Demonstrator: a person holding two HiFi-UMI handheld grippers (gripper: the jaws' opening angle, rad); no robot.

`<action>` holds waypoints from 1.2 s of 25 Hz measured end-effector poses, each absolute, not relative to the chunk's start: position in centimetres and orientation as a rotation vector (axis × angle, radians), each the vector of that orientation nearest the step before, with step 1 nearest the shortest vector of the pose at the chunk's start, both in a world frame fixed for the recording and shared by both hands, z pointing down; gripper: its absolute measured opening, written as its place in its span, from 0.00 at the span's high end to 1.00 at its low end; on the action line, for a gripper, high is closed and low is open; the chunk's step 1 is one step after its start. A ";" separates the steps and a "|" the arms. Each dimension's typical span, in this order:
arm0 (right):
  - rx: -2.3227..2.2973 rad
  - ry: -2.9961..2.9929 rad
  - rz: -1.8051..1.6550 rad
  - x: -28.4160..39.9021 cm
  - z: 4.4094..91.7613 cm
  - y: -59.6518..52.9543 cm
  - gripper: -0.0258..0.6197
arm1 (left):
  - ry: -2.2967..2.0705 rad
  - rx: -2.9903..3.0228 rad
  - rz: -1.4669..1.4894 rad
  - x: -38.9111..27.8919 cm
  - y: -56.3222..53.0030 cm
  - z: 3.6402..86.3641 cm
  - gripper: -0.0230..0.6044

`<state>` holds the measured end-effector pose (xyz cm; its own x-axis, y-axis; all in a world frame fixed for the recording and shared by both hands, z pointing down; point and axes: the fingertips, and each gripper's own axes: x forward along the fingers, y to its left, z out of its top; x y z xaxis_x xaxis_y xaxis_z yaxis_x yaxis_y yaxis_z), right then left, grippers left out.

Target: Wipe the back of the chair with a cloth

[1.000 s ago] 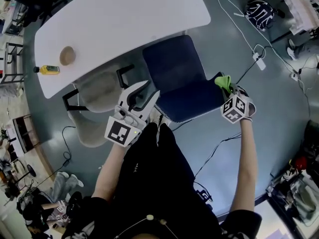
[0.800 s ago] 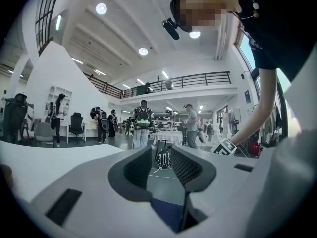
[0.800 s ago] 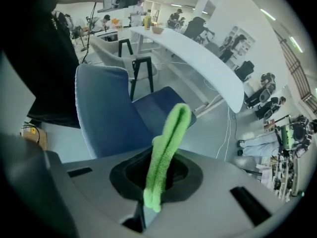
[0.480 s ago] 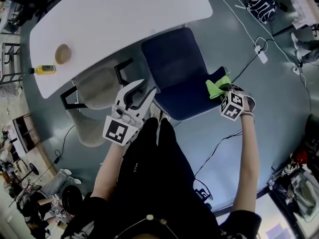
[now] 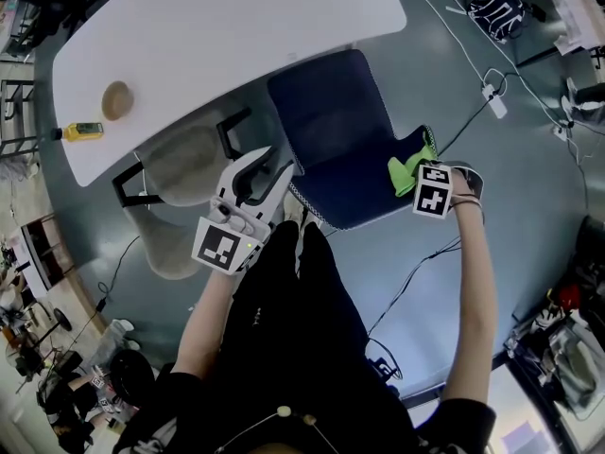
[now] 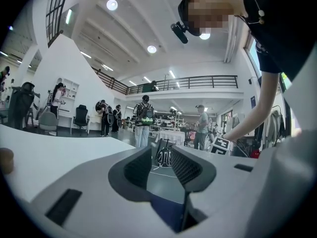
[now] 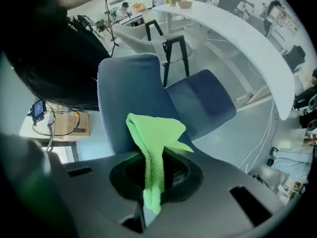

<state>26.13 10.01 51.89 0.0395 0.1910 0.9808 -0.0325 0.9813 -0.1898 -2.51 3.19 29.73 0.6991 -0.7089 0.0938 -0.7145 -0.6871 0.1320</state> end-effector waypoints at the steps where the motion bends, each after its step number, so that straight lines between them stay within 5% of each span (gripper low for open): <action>1: -0.147 -1.515 0.161 25.9 51.9 10.1 0.93 | -1.161 2.745 0.047 -2.5 3.1 29.7 0.77; 16: -0.345 -1.514 0.088 19.9 50.4 13.5 0.93 | -1.215 2.696 0.016 -3.8 3.3 29.6 0.77; 30: -0.454 -1.744 0.092 7.0 50.3 18.4 0.93 | -1.222 2.665 -0.019 -4.5 3.6 30.0 0.77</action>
